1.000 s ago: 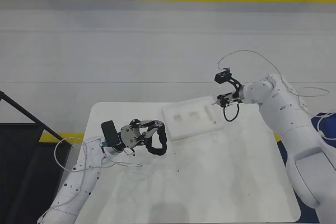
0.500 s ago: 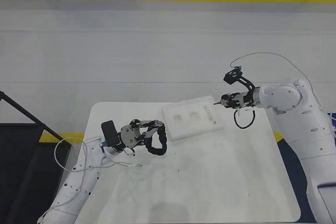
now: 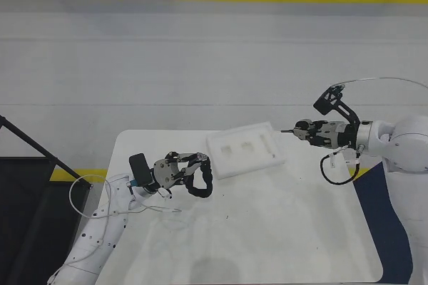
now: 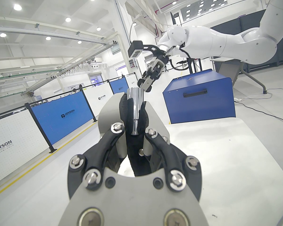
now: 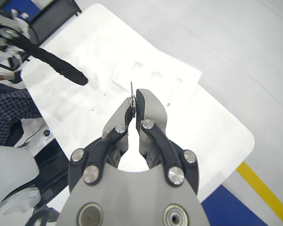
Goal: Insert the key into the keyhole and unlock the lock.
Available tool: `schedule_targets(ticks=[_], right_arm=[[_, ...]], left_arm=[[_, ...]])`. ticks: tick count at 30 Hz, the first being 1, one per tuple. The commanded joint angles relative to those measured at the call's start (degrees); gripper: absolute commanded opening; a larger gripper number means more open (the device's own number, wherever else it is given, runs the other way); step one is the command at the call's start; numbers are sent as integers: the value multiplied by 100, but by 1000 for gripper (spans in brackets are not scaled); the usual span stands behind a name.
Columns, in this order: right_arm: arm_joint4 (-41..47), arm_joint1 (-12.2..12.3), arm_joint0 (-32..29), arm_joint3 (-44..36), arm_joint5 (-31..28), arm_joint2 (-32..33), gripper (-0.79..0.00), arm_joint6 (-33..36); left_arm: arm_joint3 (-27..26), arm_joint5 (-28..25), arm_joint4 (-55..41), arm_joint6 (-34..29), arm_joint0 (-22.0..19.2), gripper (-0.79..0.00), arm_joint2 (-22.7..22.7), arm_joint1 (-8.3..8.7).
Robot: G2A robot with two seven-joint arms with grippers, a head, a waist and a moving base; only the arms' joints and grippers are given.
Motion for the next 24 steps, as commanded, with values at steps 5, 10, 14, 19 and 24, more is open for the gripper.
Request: schedule_targets(ticks=[5, 10, 14, 19, 24], right_arm=[[395, 143, -159, -204, -16, 190, -785, 13], [1499, 221, -239, -67, -327, 178, -785, -298], [1697, 243, -240, -3, -352, 186, -785, -324], [1697, 243, -240, -3, -352, 186, -785, -324], [1697, 243, -240, -3, -352, 186, -785, -324]], left_arm=[[0, 0, 0, 0, 0, -785, 0, 0], [0, 0, 0, 0, 0, -785, 0, 0], [0, 0, 0, 0, 0, -785, 0, 0], [0, 0, 0, 0, 0, -785, 0, 0], [0, 0, 0, 0, 0, -785, 0, 0]])
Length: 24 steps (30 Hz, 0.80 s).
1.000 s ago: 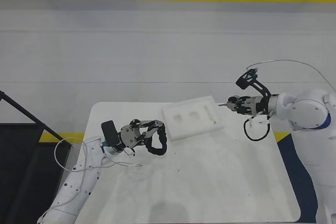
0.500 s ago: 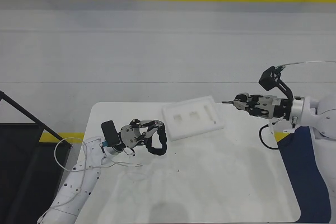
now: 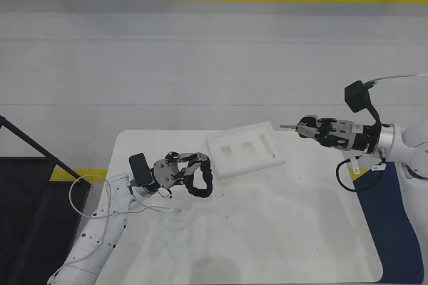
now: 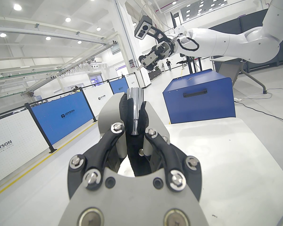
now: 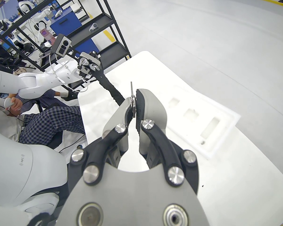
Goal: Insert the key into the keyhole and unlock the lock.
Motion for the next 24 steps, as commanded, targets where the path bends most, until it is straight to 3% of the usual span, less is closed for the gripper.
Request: schedule_targets(ticks=[1, 12, 17, 24], right_arm=[[0, 0, 0, 0, 0, 0, -785, 0], [126, 10, -153, -170, 73, -30, -785, -168], [488, 71, -282, -525, 230, -33, -785, 135], [747, 194, -458, -989, 628, -20, -785, 628]], left_arm=[[0, 0, 0, 0, 0, -785, 0, 0], [-79, 73, -17, -108, 30, -785, 38, -7], [-446, 171, -62, -293, 109, -785, 383, -44], [-243, 549, 328, -10, -99, -785, 1087, -134]])
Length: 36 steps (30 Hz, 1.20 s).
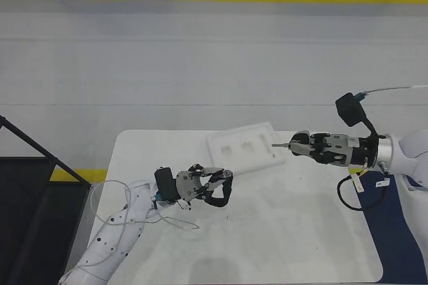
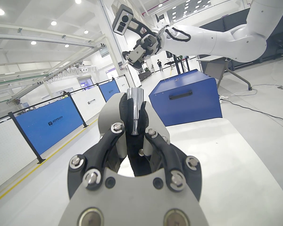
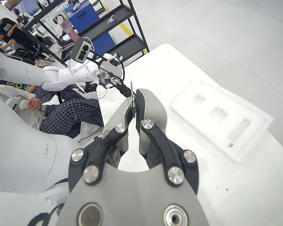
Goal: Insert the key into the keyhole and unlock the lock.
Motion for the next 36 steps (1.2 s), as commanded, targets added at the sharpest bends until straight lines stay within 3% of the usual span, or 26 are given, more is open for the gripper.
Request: schedule_targets(ticks=[1, 8, 13, 19, 21, 36], right_arm=[[30, 42, -62, -150, 85, -8, -785, 84], [75, 218, -196, -411, 428, -256, -785, 428], [-467, 349, -96, -705, 473, -487, -785, 473], [-567, 497, -49, -863, 486, -694, -785, 485], [-520, 524, -9, -840, 262, -660, -785, 261], [-526, 524, -24, -836, 286, -663, -785, 227]], left_arm=[[123, 155, 126, 118, -102, -785, 210, -31], [707, 1193, 690, 687, -636, -785, 889, -196], [1184, 1597, 842, 969, -1032, -785, 1319, -334], [1558, 1703, 711, 1065, -1327, -785, 1535, -438], [1576, 1707, 709, 1067, -1339, -785, 1541, -441], [1576, 1707, 709, 1067, -1339, -785, 1541, -441]])
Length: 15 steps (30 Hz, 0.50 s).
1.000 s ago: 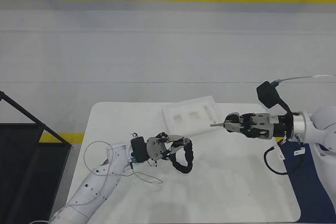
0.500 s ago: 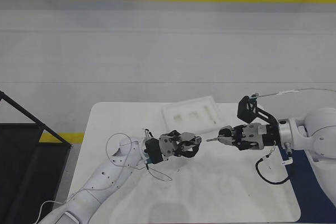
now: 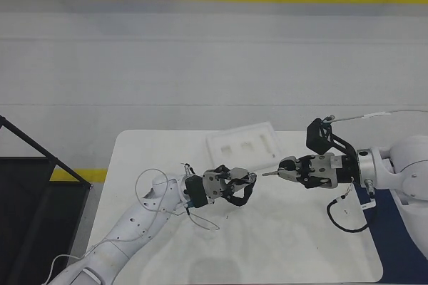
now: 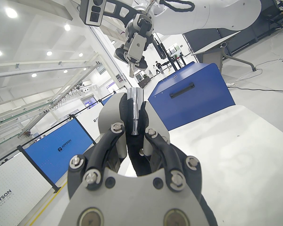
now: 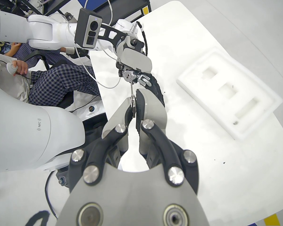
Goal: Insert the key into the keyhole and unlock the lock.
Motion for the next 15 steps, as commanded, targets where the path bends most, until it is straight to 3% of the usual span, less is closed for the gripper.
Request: schedule_targets(ticks=[1, 8, 15], right_arm=[[-55, 1, -65, -3, 136, -32, -785, -92], [117, 27, 37, -270, 577, -210, -785, 154], [-107, 80, 68, -523, 1223, -164, -785, 262]], left_arm=[[0, 0, 0, 0, 0, -785, 0, 0], [-226, 468, 24, -347, 140, -785, 31, -26], [-272, 954, -34, -254, 189, -785, 115, -88]])
